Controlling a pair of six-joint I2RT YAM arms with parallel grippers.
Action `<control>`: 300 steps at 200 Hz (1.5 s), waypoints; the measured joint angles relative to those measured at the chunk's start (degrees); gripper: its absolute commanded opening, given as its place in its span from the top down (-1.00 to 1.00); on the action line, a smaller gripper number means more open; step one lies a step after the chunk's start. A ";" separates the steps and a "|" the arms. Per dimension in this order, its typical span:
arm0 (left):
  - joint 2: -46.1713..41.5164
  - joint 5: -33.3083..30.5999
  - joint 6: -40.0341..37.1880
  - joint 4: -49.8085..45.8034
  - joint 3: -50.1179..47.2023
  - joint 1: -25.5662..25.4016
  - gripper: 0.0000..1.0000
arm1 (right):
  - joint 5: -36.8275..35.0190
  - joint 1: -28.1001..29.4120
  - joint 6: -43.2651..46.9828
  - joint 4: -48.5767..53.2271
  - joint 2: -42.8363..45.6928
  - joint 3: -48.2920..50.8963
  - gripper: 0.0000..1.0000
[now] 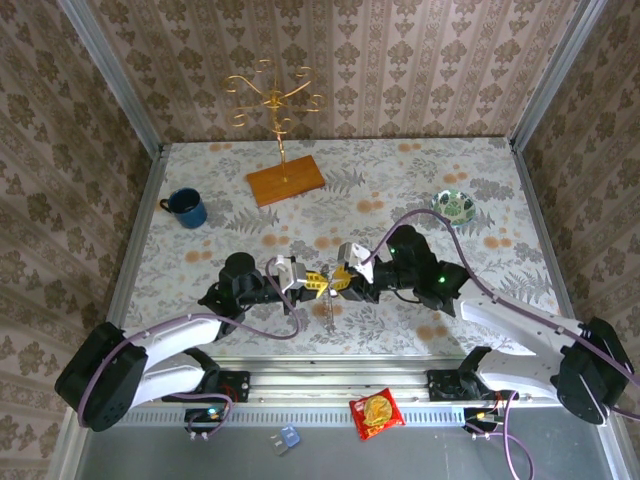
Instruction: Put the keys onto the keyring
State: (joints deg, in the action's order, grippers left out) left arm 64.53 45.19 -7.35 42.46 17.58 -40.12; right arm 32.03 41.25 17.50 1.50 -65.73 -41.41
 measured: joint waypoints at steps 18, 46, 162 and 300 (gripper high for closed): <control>0.37 0.66 -0.04 0.66 0.00 0.02 1.00 | 0.96 0.00 -0.02 -0.04 -1.33 0.00 0.49; 0.79 1.62 -0.04 0.90 0.00 -0.02 1.00 | 1.92 -0.02 -0.22 -0.22 -2.62 -0.02 0.63; 1.27 2.71 -0.24 1.11 -0.07 -0.04 1.00 | 3.17 -0.50 1.49 1.46 -2.91 -1.16 0.93; 1.20 2.62 -0.44 1.73 -0.07 -0.42 1.00 | 3.23 -1.14 2.84 4.31 -1.20 -2.38 0.54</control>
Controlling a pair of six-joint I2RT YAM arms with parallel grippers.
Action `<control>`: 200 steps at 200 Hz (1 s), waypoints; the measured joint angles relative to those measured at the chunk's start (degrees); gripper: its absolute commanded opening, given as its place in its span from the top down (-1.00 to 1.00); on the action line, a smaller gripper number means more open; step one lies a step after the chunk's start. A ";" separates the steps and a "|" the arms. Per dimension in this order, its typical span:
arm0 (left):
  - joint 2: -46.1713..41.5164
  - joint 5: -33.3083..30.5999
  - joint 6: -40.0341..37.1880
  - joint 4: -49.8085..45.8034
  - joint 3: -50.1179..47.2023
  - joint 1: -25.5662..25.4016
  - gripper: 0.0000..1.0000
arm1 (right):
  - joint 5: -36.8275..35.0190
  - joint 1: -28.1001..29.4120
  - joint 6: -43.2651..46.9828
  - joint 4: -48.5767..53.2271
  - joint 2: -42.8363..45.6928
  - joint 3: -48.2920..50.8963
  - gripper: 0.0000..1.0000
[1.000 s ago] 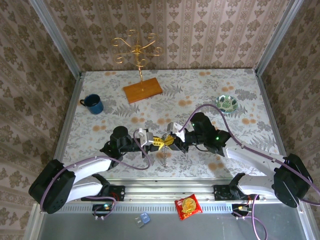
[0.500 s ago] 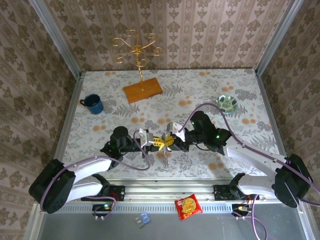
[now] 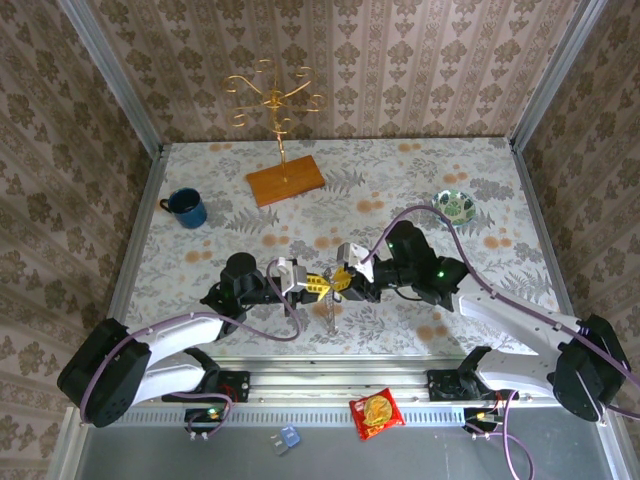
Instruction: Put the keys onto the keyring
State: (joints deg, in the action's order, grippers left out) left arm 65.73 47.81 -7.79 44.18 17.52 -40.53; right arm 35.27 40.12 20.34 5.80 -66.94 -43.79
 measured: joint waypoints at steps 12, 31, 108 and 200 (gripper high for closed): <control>0.00 0.00 0.00 0.00 0.00 0.00 1.00 | -0.02 0.00 -0.48 -0.39 -0.70 0.00 0.57; 0.00 -0.02 0.00 0.00 0.00 0.00 1.00 | 0.07 0.00 -1.20 -1.29 -1.77 0.00 0.63; 0.00 -0.70 0.02 -0.55 -0.09 0.07 1.00 | 1.66 -0.07 -2.40 -2.14 -3.37 -0.28 1.00; -3.26 -3.89 -2.36 -8.59 1.77 -0.33 0.68 | -3.39 1.81 7.72 13.07 -5.57 -9.46 1.00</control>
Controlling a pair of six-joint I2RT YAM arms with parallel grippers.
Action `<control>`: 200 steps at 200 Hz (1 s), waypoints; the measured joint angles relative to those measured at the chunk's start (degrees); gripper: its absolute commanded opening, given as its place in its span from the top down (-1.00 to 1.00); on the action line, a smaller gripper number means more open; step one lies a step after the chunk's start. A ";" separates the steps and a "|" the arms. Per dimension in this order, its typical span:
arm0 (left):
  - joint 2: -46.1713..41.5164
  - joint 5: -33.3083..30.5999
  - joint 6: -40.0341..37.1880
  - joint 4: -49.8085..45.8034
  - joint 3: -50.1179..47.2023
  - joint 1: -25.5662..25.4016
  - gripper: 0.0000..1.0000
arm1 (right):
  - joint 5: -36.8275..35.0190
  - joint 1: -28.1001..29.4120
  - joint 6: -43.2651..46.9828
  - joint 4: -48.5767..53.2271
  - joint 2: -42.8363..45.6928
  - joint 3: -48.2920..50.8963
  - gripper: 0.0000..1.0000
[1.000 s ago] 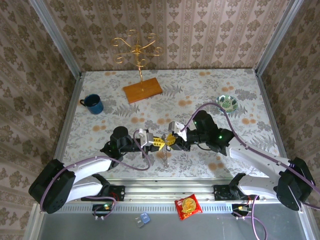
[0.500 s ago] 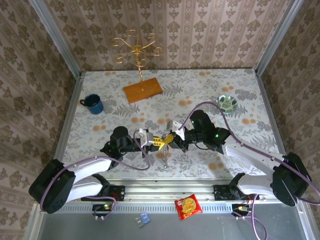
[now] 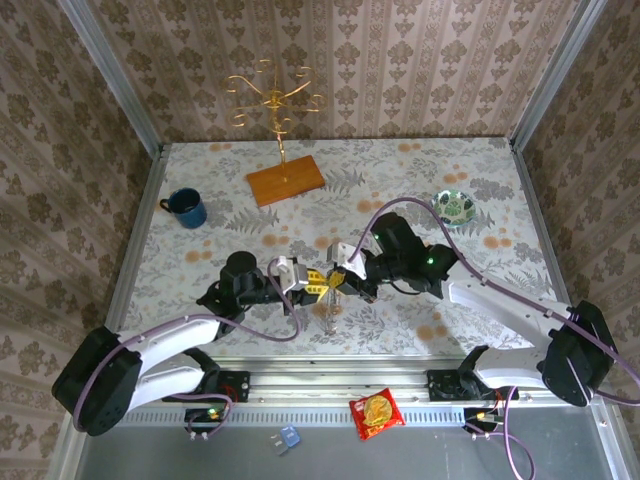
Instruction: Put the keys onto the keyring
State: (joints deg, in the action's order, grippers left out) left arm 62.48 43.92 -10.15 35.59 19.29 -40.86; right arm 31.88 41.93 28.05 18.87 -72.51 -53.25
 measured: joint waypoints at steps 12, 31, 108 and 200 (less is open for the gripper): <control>0.00 -0.04 -0.48 -1.55 0.52 -0.07 0.71 | -1.03 0.39 1.42 1.97 -0.87 -1.40 1.00; 0.00 -0.02 -1.14 -3.63 0.96 -0.11 0.75 | -3.02 1.44 3.74 5.27 -2.27 -3.65 1.00; 0.02 0.66 -2.29 -5.35 1.53 -0.35 1.00 | -2.27 0.57 2.73 5.09 -2.05 -4.22 0.47; 0.96 0.74 0.96 5.29 -1.27 -0.33 1.00 | 1.77 -1.16 -7.30 -6.69 1.27 4.22 0.74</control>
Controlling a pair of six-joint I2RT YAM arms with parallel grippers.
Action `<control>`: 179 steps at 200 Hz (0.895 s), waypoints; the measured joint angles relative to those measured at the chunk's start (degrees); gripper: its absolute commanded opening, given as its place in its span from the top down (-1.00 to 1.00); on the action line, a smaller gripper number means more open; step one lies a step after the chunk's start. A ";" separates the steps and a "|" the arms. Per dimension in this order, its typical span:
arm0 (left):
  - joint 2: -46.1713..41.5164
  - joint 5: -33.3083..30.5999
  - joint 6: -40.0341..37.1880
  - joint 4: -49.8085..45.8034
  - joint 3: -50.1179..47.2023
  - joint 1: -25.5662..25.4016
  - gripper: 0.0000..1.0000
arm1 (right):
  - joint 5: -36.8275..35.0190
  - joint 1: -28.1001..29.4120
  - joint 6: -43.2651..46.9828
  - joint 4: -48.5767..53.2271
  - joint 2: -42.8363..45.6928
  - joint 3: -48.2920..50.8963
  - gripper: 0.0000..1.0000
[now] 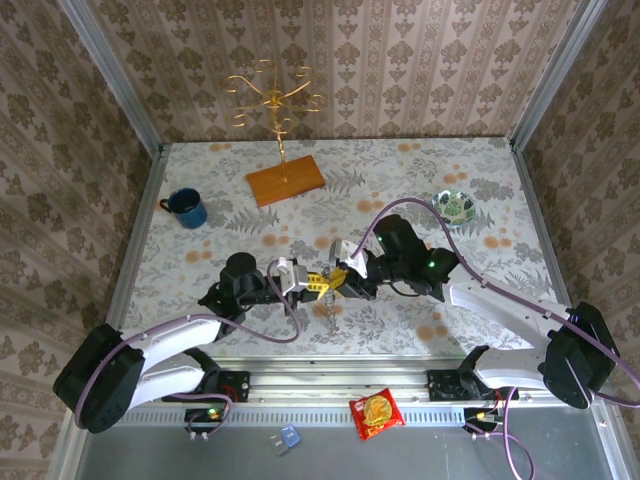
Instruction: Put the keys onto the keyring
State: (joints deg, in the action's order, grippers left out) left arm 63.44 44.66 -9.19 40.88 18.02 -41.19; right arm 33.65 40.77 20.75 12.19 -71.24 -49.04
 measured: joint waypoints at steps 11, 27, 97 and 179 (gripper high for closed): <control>0.15 -0.09 0.35 0.61 -0.24 0.02 1.00 | 0.28 0.00 -0.26 -0.50 0.00 0.24 0.83; 0.37 -0.11 0.83 1.29 -0.66 0.04 1.00 | 0.79 -0.09 -0.57 -1.60 0.00 0.94 1.00; -0.85 -1.95 0.52 -1.42 -0.50 0.02 0.55 | 0.22 -0.04 3.15 3.19 -0.07 -0.50 1.00; -2.69 -1.36 -4.63 -13.35 3.85 -0.04 0.71 | -7.02 3.93 13.94 18.88 -5.46 -12.37 1.00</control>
State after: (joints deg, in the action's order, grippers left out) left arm 60.75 43.31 -13.82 27.53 21.87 -41.23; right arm 26.63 44.71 34.70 31.07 -76.71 -61.41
